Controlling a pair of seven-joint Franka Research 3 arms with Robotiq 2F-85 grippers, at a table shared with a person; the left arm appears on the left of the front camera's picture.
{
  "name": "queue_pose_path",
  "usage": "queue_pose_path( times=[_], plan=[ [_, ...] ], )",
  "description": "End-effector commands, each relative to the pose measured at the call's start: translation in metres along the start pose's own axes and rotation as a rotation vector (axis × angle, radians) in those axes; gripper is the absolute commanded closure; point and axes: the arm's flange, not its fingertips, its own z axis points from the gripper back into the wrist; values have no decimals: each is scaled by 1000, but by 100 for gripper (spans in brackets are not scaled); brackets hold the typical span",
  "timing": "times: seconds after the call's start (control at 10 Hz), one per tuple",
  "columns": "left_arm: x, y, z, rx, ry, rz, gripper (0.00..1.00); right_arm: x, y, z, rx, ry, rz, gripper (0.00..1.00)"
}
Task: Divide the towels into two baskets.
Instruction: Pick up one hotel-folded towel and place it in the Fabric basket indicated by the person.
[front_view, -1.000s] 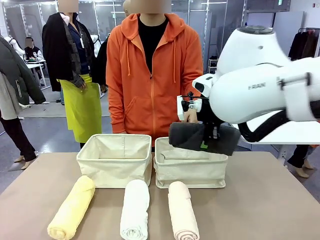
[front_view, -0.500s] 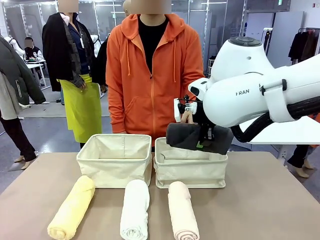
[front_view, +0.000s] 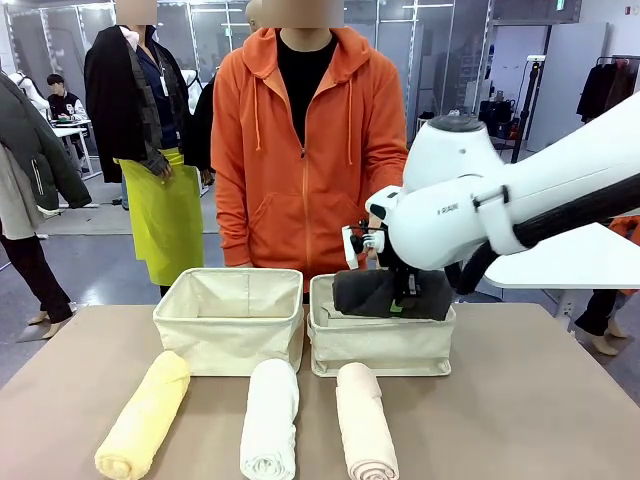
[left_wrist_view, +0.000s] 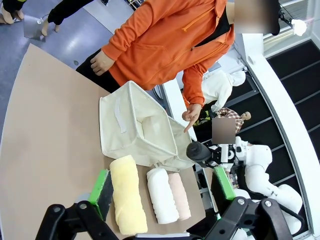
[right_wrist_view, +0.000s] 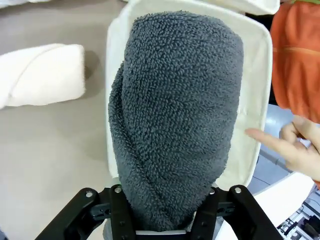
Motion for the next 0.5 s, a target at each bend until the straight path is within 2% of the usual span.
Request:
queue_pose_path(
  times=[0.0, 0.2, 0.4],
  plan=[
    [1, -1, 3, -17, -11, -2, 0, 6, -24, -16, -37, 22, 61, 59],
    [1, -1, 3, -17, -11, -2, 0, 2, -36, -34, -27, 19, 53, 59],
    [1, -1, 3, -17, -11, -2, 0, 1, -50, -61, -94, 56, 84, 59]
  ],
)
